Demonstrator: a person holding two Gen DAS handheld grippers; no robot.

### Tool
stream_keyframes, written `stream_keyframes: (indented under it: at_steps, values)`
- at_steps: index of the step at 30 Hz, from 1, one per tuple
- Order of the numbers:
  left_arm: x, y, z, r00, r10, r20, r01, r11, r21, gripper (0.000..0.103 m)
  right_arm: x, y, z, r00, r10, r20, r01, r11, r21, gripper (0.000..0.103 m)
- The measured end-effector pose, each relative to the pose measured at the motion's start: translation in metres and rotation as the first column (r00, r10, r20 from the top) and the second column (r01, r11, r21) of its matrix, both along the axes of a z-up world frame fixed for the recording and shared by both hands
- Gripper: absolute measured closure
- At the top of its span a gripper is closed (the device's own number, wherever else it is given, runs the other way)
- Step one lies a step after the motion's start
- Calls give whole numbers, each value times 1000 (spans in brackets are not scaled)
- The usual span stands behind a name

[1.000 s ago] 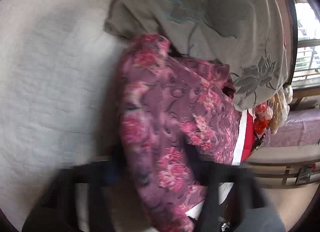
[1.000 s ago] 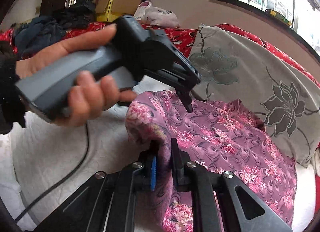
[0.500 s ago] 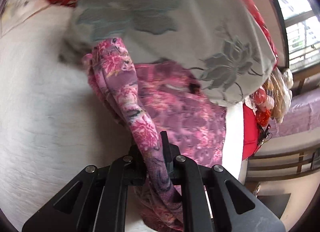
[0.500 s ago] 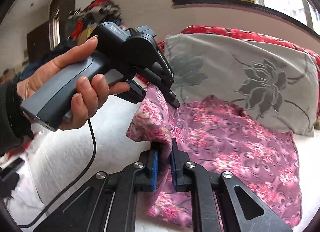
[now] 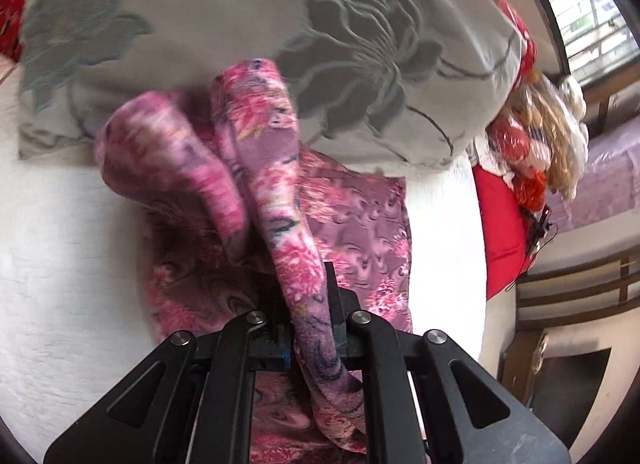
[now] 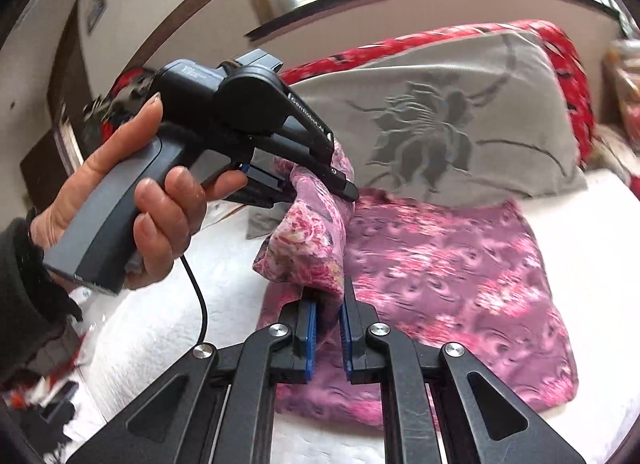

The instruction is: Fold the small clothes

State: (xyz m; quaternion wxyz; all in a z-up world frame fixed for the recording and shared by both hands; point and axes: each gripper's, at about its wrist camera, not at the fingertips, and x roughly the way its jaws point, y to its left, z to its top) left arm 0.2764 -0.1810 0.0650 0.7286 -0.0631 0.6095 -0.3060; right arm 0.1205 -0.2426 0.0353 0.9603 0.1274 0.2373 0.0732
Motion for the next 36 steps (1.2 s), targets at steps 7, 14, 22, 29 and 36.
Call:
stream_keyframes:
  at_steps: [7,14,22,29,36]
  values:
    - [-15,-61,-17,998,-48,-30,49,998,36,95,-9,-57,-12,995,-94,-27,96,988,123,94]
    - [-36,-135,-45,989,-143,-29,146,982,118,94,-29,-112,-31,976,-206,-78,217,956,196,94]
    - [-38,-125,-51,990,-119,-75,123,991,48,77,-20,-148,-78,940,-223,-258,294,913,282,88]
    - [-28,-25,-18,1000,9,23,-7,998,-66,58,-32,-166,-65,923,-283,-263,356,886,296,72]
    - [-38,56,-49,988,146,57,-146,989,0,58,20,-195,-21,938,-270,-216,322,909,265,54]
